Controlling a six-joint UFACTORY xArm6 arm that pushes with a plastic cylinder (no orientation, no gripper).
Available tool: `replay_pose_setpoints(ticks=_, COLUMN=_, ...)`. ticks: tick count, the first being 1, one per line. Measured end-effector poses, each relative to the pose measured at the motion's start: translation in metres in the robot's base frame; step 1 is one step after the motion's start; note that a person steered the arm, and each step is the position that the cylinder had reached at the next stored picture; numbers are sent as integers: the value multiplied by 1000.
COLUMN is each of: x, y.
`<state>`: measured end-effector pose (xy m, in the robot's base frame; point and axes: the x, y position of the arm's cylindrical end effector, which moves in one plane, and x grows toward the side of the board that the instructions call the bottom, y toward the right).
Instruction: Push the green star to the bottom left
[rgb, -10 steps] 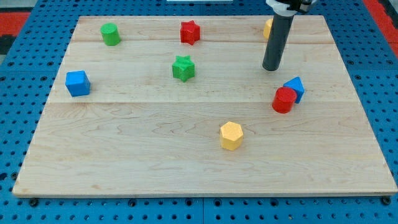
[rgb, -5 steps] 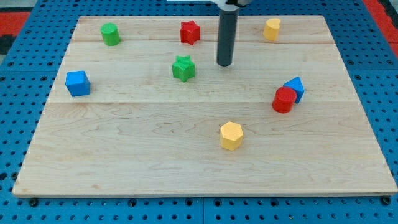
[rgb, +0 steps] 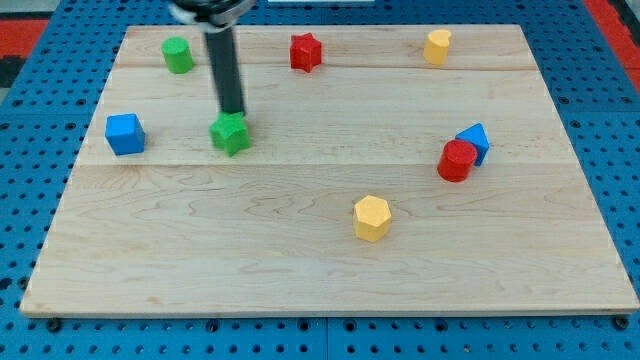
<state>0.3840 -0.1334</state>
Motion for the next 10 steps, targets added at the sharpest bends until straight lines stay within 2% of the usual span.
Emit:
replay_pose_setpoints(ticks=1, x=49, y=-31)
replay_pose_setpoints(ticks=4, x=19, y=82)
replay_pose_setpoints(ticks=5, x=65, y=57)
replay_pose_setpoints(ticks=6, x=101, y=-4)
replay_pose_setpoints(ticks=7, x=84, y=22)
replay_pose_setpoints(ticks=8, x=47, y=8)
replay_pose_setpoints(ticks=9, x=52, y=-38)
replay_pose_setpoints(ticks=10, x=101, y=-43)
